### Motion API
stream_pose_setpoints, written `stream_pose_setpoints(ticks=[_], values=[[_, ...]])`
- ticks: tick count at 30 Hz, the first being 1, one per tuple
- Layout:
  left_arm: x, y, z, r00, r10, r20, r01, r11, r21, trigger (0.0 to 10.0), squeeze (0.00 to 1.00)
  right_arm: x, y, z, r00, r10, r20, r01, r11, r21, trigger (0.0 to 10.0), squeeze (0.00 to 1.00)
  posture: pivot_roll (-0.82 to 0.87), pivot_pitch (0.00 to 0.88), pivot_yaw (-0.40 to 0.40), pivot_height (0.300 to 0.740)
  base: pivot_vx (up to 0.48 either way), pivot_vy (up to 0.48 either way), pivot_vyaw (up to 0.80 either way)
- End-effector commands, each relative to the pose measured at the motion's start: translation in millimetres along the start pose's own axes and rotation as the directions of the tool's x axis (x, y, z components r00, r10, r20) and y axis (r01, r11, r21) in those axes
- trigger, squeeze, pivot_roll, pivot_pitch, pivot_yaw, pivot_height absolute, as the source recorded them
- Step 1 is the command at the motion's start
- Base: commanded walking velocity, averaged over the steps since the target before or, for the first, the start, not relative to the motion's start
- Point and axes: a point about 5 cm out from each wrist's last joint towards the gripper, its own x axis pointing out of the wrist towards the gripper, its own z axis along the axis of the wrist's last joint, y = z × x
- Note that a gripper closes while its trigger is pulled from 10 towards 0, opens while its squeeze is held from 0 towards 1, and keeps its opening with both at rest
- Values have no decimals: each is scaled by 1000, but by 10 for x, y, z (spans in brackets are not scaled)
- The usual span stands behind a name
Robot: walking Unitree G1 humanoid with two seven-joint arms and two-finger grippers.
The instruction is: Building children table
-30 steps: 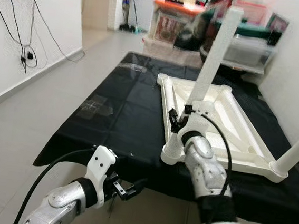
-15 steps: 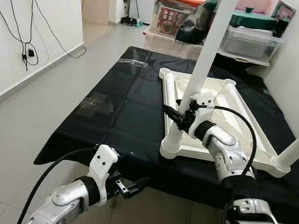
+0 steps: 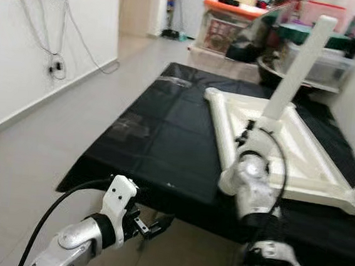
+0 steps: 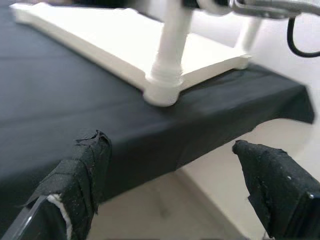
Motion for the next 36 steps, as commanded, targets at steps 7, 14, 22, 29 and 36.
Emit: stream_pose_setpoints(ticks=[7,14,22,29,36], values=[[26,29,16,1000,-11,-7,11,1000,8,10000,0,-29,262,192,929,366,49,-366,931,-3,10000,0,118,0,-114,740,0,0,0],[46,18,-11,1000,-11,-5,11,1000,1,10000,0,-5,222,461,724,672,157,-670,739,-70,10000,0,98,0,-113,740,0,0,0],[88,17,7,1000,-14,5,14,1000,6,10000,0,62,135,146,610,792,8,-788,608,-102,0,0,126,0,-131,740,0,0,0],[58,42,2,1000,-13,-5,13,1000,17,10000,0,300,-144,-109,970,205,-132,-214,976,-50,0,0,122,0,-126,740,0,0,0],[67,-1,-8,1000,-16,0,16,1000,4,10000,0,65,-338,-456,967,-151,-203,153,988,-3,0,0,118,0,-122,740,0,0,0]])
